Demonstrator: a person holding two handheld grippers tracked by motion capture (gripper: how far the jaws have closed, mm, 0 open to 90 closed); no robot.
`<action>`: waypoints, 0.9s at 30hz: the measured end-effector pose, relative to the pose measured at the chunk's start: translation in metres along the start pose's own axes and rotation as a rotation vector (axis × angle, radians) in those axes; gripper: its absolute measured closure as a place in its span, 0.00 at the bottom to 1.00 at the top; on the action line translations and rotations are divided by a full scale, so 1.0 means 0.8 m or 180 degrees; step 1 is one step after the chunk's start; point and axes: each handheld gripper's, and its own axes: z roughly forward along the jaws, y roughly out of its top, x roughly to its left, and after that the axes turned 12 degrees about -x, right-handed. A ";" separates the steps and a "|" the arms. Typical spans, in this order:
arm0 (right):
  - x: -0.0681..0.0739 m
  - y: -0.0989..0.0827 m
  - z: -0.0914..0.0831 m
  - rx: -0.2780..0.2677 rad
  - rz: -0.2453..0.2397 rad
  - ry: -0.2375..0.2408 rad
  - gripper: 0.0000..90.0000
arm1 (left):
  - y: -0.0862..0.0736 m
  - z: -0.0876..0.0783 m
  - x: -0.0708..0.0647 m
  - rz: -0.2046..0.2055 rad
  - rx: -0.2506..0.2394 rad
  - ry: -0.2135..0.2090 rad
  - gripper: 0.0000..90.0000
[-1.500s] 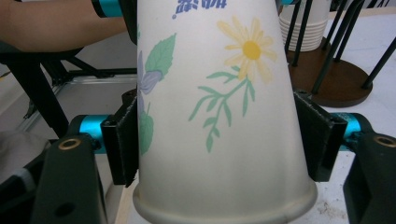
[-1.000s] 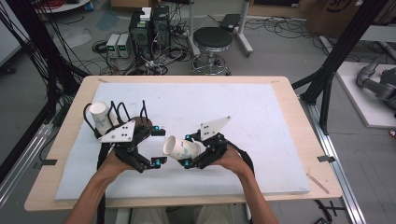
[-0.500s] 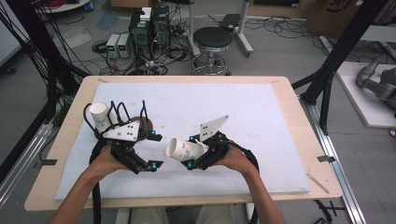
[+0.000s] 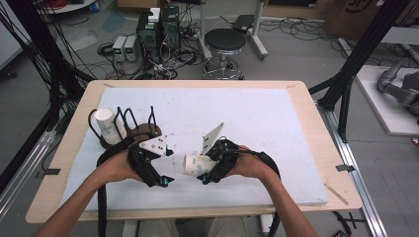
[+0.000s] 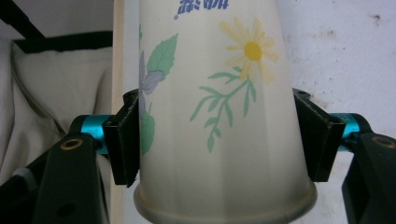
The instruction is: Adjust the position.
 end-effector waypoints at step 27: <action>-0.003 0.015 0.015 0.0332 -0.0057 -0.0005 0.32 | 0.027 0.042 0.008 0.0035 0.0195 -0.0171 0.16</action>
